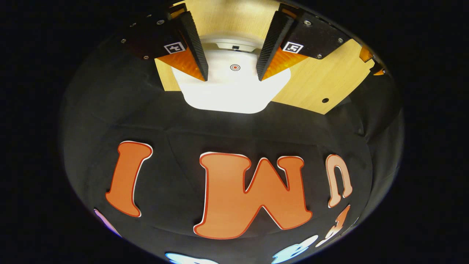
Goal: Press the lid of the desktop garbage bin to open it, pick up the crumpled paper on the desktop and throw it into the bin, then pick up the pop can on the desktop and drop it into the bin, and finally close the garbage bin lid.
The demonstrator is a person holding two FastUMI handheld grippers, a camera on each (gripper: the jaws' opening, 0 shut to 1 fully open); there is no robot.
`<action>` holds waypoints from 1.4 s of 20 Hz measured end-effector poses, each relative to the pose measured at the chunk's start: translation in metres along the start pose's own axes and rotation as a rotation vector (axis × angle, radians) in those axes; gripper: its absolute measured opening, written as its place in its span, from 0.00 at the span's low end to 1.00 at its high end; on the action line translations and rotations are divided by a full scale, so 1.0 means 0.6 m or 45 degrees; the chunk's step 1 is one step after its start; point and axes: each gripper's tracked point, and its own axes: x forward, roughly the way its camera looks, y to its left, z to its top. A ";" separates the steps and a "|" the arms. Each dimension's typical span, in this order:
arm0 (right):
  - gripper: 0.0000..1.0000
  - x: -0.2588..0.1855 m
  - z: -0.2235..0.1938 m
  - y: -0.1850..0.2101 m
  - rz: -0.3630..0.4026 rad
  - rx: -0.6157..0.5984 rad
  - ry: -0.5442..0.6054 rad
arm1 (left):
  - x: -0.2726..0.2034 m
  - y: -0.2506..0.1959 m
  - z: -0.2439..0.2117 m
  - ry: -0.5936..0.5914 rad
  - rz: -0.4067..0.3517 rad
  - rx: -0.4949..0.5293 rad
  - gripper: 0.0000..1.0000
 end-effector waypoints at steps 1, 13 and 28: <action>0.81 0.003 -0.006 0.002 -0.004 0.003 0.017 | 0.000 0.000 -0.001 0.003 -0.001 0.000 0.99; 0.80 0.012 -0.046 0.010 -0.068 0.078 0.064 | -0.001 0.009 -0.021 0.072 -0.026 0.017 0.99; 0.64 -0.024 -0.064 0.044 -0.132 0.129 0.004 | -0.005 0.074 0.110 -0.097 -0.026 -0.009 0.99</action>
